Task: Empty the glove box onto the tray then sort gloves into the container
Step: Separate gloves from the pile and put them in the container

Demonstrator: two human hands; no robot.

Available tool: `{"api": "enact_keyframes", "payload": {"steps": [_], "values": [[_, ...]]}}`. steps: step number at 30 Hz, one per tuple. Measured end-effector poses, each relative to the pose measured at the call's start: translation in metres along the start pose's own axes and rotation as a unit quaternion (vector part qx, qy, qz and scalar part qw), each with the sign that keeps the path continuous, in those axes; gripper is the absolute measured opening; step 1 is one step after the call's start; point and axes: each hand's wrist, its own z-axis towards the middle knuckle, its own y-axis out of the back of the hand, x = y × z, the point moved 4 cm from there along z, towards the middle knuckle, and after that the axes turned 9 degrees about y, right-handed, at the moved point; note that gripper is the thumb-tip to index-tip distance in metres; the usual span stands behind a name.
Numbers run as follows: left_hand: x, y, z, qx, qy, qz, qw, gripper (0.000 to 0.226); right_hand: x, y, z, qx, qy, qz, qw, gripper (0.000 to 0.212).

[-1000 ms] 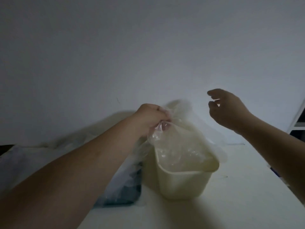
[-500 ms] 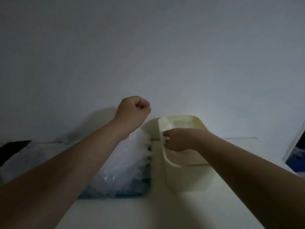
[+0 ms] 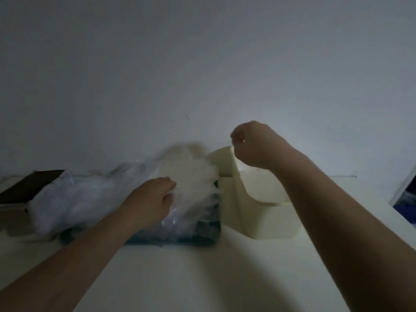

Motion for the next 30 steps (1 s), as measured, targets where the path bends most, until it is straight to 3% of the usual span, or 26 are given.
{"api": "enact_keyframes", "payload": {"steps": [2, 5, 10, 13, 15, 21, 23, 25, 27, 28, 30], "values": [[0.007, -0.005, -0.005, -0.012, -0.014, 0.014, 1.000, 0.027, 0.029, -0.013, -0.006, -0.043, 0.032, 0.122, 0.991, 0.032], [0.015, -0.007, -0.012, -0.070, -0.039, 0.006, 0.997, 0.021, 0.052, -0.048, -0.016, -0.058, -0.008, 0.341, 0.938, 0.028], [0.021, 0.008, -0.019, -0.165, -0.080, -0.086, 0.979, 0.018, 0.060, -0.101, -0.010, -0.039, -0.029, 0.339, 0.939, 0.026], [0.021, 0.027, -0.024, -0.213, -0.053, -0.196, 0.956, 0.013, 0.062, -0.107, -0.004, -0.076, -0.009, 0.364, 0.928, 0.022], [0.021, 0.041, -0.027, -0.215, -0.017, -0.272, 0.938, 0.013, 0.063, -0.106, -0.005, -0.075, 0.022, 0.374, 0.924, 0.032], [0.013, 0.076, -0.035, -0.063, 0.039, -0.515, 0.854, 0.018, 0.066, -0.082, -0.010, 0.043, 0.152, 0.380, 0.911, 0.082], [0.013, 0.075, -0.040, 0.010, 0.048, -0.559, 0.828, 0.016, 0.064, -0.082, -0.010, 0.059, 0.159, 0.356, 0.919, 0.073], [0.013, 0.071, -0.044, 0.075, 0.059, -0.591, 0.801, 0.012, 0.063, -0.086, -0.009, 0.037, 0.132, 0.413, 0.901, 0.042], [0.016, 0.068, -0.042, 0.090, 0.084, -0.605, 0.786, 0.016, 0.063, -0.091, -0.009, 0.005, 0.111, 0.456, 0.883, 0.017], [0.019, 0.067, -0.040, 0.091, 0.110, -0.631, 0.762, 0.019, 0.065, -0.093, -0.009, -0.008, 0.102, 0.449, 0.888, 0.018], [0.025, 0.065, -0.036, 0.106, 0.152, -0.709, 0.681, 0.038, 0.068, -0.098, -0.010, -0.027, 0.076, 0.449, 0.890, 0.024]]}}
